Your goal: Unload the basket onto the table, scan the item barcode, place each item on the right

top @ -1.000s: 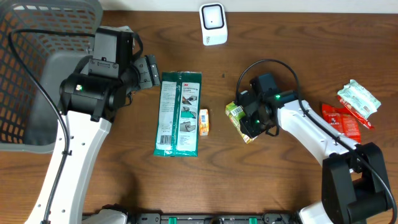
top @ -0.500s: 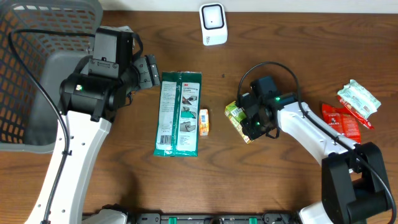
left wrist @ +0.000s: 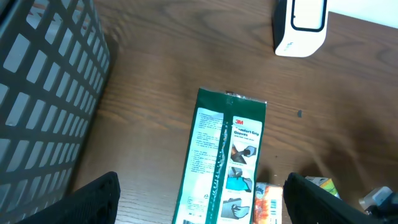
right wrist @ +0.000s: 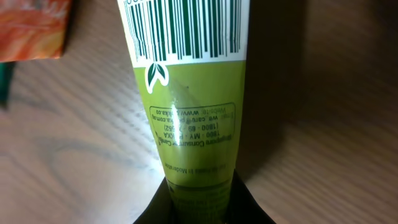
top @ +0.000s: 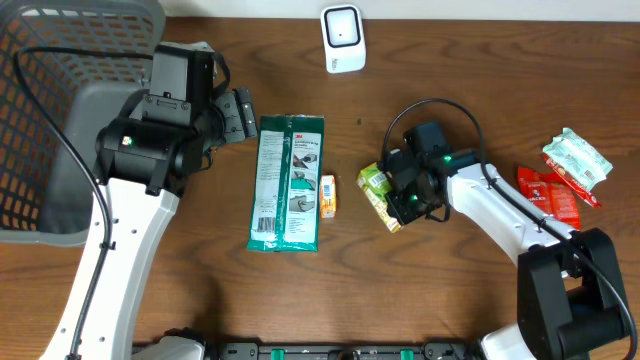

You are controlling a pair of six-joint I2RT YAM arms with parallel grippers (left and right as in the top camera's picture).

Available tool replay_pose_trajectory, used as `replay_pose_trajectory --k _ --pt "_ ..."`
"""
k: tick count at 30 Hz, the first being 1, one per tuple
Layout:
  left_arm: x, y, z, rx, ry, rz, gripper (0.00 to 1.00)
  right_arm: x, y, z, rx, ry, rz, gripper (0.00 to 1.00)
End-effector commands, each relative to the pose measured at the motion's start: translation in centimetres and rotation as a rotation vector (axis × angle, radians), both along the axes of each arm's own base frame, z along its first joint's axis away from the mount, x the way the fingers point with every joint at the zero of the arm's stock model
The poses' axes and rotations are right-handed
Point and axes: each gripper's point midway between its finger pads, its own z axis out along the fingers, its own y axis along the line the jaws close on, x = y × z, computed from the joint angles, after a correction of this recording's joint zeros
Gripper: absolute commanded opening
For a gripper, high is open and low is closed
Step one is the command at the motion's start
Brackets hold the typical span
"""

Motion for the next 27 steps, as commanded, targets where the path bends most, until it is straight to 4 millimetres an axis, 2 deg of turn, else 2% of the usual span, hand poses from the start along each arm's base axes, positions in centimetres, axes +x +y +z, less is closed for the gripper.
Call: replay_pose_trajectory --k 1,3,4,6,13,14,16,18,21,25,27 --pt "0.1 0.2 0.1 0.003 -0.001 0.009 0.85 0.8 1.8 2.9 0.142 -0.019 -0.010 0.04" --pt "0.1 0.2 0.1 0.003 -0.001 0.009 0.84 1.0 2.2 4.5 0.207 -0.035 -0.015 0.03" --pt "0.1 0.2 0.1 0.003 -0.001 0.009 0.84 1.3 2.4 6.4 0.281 -0.056 -0.023 0.02" --pt "0.2 0.2 0.1 0.002 -0.004 0.009 0.85 1.6 2.4 8.5 0.362 -0.085 -0.033 0.02" --pt "0.7 -0.1 0.6 -0.012 -0.031 0.002 0.85 1.8 1.2 16.2 0.675 -0.183 -0.065 0.02" --pt "0.7 -0.9 0.8 -0.048 -0.036 -0.028 0.85 1.7 1.0 17.2 0.724 -0.192 -0.065 0.02" --pt "0.3 -4.0 1.3 -0.177 -0.028 -0.153 0.82 1.8 0.5 18.7 0.800 -0.206 -0.065 0.02" --pt "-1.0 -8.2 2.4 -0.334 -0.023 -0.370 0.83 2.0 0.0 19.9 0.871 -0.223 -0.065 0.02" --pt "-3.0 -12.6 4.5 -0.530 -0.023 -0.618 0.82 1.9 -0.4 22.6 1.020 -0.258 -0.010 0.02" --pt "-4.4 -14.7 5.8 -0.642 -0.017 -0.742 0.83 0.8 -0.1 26.5 1.212 -0.292 0.128 0.03" --pt "-4.9 -15.3 6.1 -0.661 -0.016 -0.772 0.83 1.0 -0.1 27.2 1.232 -0.284 0.139 0.03"
